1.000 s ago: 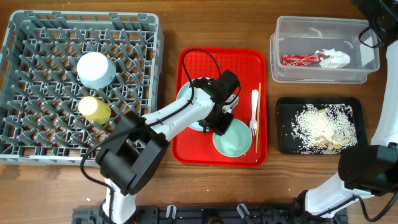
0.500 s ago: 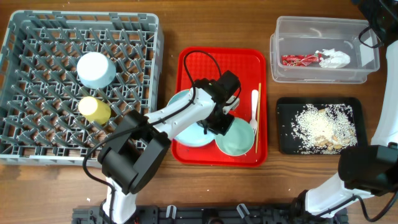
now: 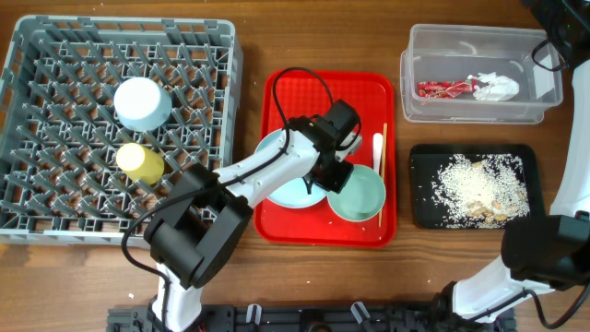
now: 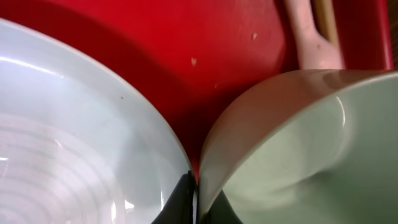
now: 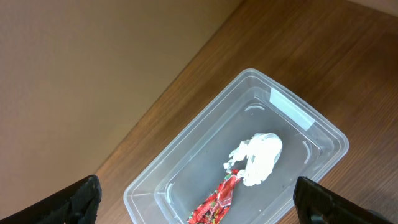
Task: Sort waste into correct bins and load items into the dishwasher rack
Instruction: 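Lift the green saucer off the tray with the left gripper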
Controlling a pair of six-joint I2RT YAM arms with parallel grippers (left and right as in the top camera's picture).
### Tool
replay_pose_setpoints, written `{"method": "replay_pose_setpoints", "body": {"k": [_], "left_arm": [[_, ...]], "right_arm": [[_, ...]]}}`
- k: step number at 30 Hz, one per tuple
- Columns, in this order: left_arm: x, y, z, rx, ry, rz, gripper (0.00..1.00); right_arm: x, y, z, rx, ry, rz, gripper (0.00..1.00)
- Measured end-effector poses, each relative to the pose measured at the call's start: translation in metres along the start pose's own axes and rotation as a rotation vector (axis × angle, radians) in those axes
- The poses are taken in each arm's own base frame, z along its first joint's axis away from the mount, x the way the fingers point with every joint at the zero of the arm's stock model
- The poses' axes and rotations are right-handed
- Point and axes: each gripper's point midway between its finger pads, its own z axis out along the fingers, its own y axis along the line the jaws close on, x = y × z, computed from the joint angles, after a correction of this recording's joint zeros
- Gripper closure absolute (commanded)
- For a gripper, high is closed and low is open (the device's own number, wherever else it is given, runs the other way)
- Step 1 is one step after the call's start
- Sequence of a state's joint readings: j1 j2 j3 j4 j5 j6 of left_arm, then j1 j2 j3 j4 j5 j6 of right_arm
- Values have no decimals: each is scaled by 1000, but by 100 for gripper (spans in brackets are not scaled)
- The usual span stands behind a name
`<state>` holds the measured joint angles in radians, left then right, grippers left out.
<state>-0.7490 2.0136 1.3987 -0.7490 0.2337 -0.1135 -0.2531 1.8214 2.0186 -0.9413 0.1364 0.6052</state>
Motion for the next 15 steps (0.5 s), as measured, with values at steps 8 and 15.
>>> {"method": "replay_pose_setpoints", "body": {"k": [8, 15], "left_arm": [[-10, -3, -5, 8, -46, 11, 96], [-19, -9, -21, 17, -94, 23, 96]], "right_arm": [[0, 0, 0, 0, 0, 0, 0], [0, 0, 0, 0, 0, 0, 0]]}}
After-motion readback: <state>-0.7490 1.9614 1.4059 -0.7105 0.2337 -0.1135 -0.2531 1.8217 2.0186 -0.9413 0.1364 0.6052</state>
